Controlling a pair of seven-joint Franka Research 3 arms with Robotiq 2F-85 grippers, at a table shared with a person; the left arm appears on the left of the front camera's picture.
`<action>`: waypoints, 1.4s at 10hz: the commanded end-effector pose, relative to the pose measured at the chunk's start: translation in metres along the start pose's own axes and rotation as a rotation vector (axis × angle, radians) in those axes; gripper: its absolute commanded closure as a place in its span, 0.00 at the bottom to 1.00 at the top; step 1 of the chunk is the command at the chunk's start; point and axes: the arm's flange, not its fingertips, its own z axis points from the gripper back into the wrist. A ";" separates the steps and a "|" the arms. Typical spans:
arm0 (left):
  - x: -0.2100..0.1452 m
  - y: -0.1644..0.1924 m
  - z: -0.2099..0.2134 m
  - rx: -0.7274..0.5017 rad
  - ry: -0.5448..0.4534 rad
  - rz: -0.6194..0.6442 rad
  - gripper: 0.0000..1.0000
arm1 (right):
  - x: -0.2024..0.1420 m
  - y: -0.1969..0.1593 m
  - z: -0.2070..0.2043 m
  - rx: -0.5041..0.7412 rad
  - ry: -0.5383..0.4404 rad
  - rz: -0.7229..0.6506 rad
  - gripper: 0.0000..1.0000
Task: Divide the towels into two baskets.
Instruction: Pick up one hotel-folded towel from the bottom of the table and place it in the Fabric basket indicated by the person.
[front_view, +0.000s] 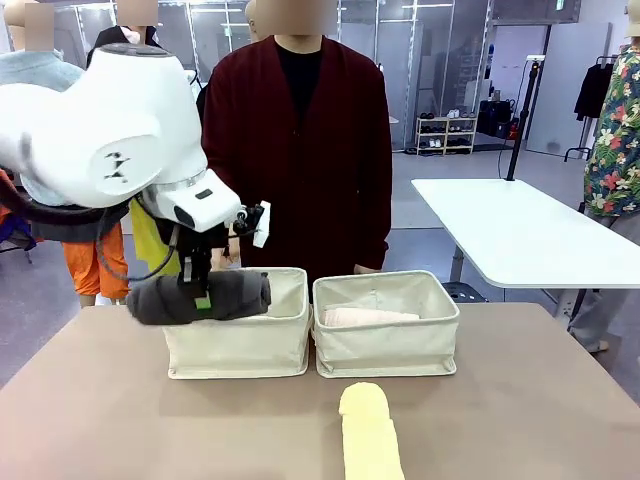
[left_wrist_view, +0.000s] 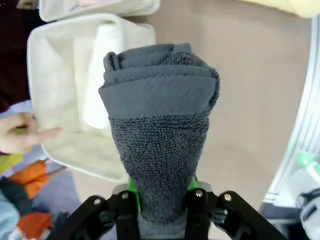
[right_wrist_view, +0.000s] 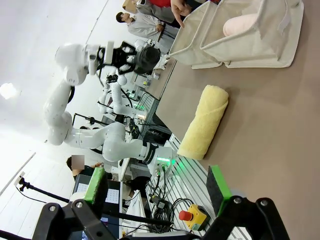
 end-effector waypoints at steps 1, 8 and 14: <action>0.008 0.053 -0.010 -0.027 0.025 -0.107 0.63 | -0.006 0.002 0.001 0.003 0.004 0.012 0.00; 0.014 0.150 -0.095 -0.091 0.051 -0.088 0.63 | -0.006 0.002 0.001 0.003 0.004 0.012 0.00; 0.013 0.146 -0.120 -0.140 0.072 -0.054 0.00 | -0.006 0.002 0.001 0.003 0.004 0.012 0.00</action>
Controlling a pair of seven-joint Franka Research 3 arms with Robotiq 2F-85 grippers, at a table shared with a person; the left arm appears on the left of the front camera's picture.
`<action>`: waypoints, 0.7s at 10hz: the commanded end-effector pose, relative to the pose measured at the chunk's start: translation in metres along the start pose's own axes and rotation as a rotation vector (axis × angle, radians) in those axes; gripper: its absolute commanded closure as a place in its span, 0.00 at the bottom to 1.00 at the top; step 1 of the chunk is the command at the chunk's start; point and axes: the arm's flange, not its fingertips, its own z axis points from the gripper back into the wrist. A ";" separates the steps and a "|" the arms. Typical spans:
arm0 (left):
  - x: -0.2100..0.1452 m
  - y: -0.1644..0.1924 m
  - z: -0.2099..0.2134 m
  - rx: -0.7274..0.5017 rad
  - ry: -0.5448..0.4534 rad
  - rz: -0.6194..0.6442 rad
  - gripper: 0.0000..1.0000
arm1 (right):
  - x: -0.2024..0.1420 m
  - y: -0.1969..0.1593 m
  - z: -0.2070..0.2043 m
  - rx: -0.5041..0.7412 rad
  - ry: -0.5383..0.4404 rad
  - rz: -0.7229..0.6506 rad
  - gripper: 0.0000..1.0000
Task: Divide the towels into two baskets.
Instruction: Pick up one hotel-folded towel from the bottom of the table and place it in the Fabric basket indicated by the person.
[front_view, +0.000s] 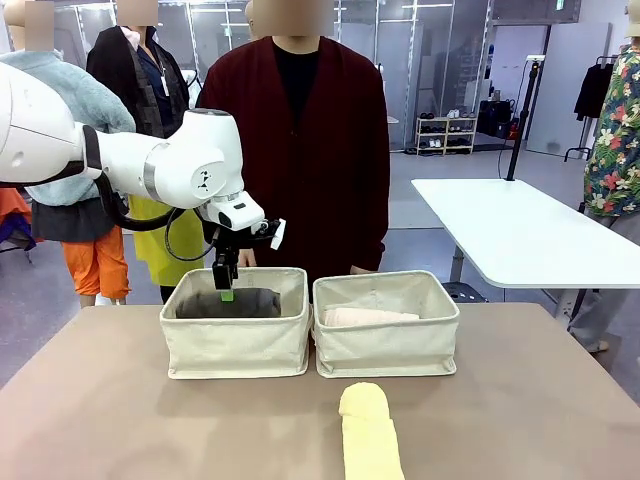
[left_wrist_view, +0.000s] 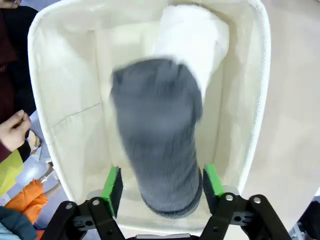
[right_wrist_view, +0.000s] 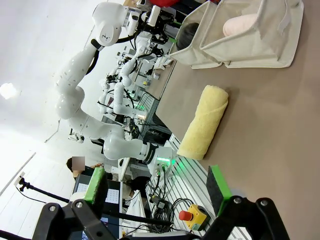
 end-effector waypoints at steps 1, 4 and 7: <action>-0.002 -0.010 -0.001 -0.011 0.063 0.042 0.00 | -0.006 0.002 0.001 0.003 0.004 0.012 0.00; -0.010 -0.037 -0.002 0.024 0.088 0.187 0.00 | -0.006 0.002 0.001 0.003 0.004 0.012 0.00; 0.002 -0.010 -0.006 -0.018 0.035 0.050 0.00 | -0.006 0.002 0.001 0.003 0.004 0.012 0.00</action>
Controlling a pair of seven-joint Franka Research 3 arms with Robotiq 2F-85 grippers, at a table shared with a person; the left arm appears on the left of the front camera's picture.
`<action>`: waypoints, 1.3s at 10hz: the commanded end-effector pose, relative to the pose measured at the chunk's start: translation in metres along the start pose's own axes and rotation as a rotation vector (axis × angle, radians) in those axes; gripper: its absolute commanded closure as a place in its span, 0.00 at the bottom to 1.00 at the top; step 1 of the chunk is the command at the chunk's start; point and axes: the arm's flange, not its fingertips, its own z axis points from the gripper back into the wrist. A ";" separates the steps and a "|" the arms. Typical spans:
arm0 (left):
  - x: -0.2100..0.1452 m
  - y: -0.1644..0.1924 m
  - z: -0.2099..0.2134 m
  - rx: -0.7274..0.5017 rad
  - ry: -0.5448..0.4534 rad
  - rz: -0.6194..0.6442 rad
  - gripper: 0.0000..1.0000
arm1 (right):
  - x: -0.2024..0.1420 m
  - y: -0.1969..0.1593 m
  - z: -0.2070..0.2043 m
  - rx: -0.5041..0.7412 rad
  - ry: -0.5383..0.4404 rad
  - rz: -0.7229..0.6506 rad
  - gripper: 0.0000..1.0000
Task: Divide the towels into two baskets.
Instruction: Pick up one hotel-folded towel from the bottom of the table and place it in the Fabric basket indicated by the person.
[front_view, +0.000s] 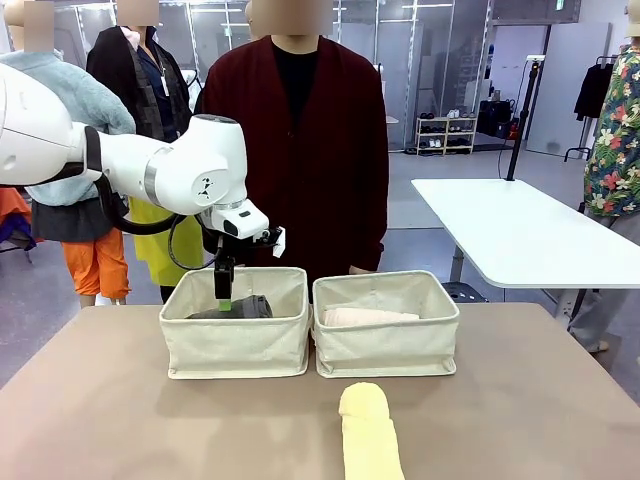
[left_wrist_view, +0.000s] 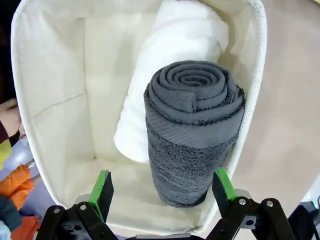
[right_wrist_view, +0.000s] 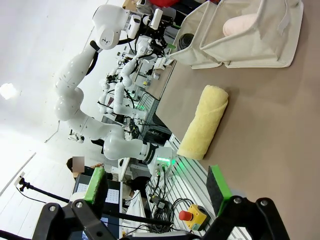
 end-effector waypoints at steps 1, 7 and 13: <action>-0.002 0.006 0.001 -0.001 -0.010 -0.031 0.00 | -0.006 0.002 0.000 0.003 0.004 0.012 0.00; 0.001 0.003 0.000 0.001 -0.003 -0.016 0.00 | -0.006 0.002 0.000 0.003 0.004 0.012 0.00; -0.166 -0.087 0.070 -0.163 -0.593 0.337 0.00 | -0.006 0.002 0.000 0.003 0.004 0.012 0.00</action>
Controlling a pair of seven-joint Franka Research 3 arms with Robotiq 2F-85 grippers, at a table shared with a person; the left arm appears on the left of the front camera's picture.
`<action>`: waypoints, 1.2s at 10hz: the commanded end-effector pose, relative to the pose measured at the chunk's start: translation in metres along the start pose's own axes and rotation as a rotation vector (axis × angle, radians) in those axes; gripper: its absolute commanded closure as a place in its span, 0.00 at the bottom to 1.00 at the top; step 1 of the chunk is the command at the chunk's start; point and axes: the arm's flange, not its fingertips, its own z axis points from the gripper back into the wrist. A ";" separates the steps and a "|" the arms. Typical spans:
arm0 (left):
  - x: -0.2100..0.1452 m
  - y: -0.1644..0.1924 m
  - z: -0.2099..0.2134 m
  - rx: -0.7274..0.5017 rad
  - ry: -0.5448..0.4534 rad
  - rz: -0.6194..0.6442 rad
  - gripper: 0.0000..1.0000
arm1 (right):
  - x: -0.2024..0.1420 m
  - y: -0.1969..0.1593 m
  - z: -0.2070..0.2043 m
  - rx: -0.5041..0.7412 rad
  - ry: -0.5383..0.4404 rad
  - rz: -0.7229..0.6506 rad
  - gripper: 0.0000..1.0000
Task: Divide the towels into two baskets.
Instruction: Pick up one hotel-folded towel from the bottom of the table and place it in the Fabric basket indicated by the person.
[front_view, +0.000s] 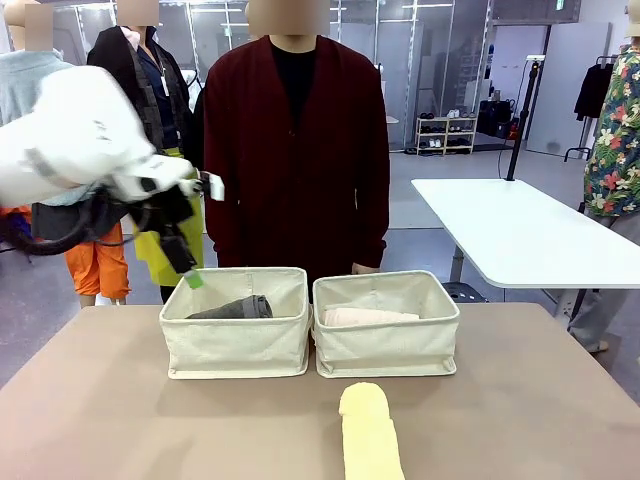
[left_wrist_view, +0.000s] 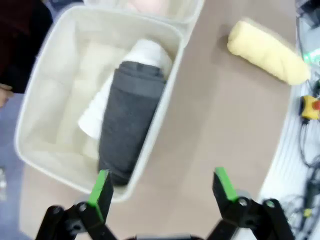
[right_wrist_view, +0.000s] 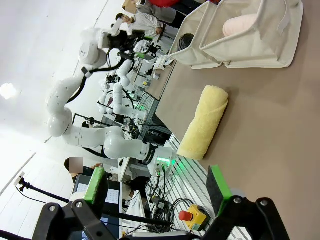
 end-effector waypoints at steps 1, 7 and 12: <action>-0.061 -0.010 0.020 -0.095 -0.188 0.103 0.00 | -0.006 0.002 0.000 0.003 0.006 0.012 0.00; -0.247 0.014 0.074 -0.440 -0.553 0.447 0.00 | -0.006 0.002 0.000 0.003 0.006 0.012 0.00; -0.362 0.023 0.046 -0.586 -0.719 0.706 0.00 | -0.006 0.002 0.000 0.003 0.006 0.012 0.00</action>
